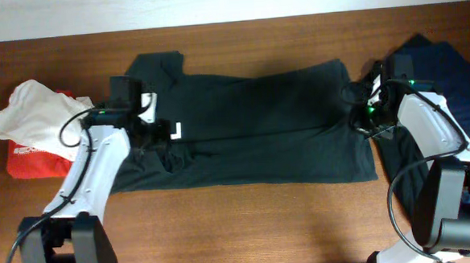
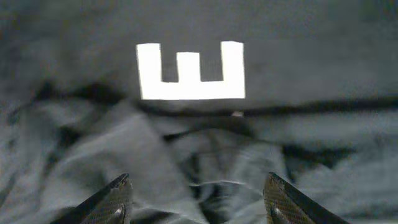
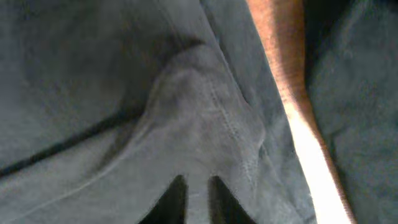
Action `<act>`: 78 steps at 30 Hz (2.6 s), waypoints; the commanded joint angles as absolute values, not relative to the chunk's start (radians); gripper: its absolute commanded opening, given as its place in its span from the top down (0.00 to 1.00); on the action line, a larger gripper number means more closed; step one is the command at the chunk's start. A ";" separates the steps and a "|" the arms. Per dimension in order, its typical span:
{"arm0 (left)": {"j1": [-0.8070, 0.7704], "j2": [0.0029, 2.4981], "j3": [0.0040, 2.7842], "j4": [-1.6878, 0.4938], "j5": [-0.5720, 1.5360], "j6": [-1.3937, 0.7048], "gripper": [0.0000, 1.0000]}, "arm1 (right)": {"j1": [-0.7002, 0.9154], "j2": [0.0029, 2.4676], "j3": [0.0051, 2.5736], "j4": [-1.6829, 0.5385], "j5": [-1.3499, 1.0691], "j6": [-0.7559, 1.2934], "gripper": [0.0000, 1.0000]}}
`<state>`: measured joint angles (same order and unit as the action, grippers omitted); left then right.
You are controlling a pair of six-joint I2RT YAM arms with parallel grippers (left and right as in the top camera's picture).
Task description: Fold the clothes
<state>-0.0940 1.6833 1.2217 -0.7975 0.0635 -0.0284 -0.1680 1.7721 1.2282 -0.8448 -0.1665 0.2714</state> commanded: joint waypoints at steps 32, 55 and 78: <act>-0.289 1.826 1.262 -0.793 -0.200 0.168 1.00 | -0.171 1.794 1.069 -0.786 -0.118 0.232 0.88; -0.142 1.824 1.327 -0.791 -0.120 -0.068 0.53 | -0.171 1.793 1.070 -0.786 -0.119 0.233 0.88; 0.036 2.215 1.863 -0.336 0.181 0.099 0.22 | -0.169 1.764 1.449 -0.954 -0.128 0.145 0.21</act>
<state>0.0063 2.1391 1.8320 -0.4202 0.0868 0.0753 -0.1680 1.7790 1.4380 -0.9543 -0.1318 0.1535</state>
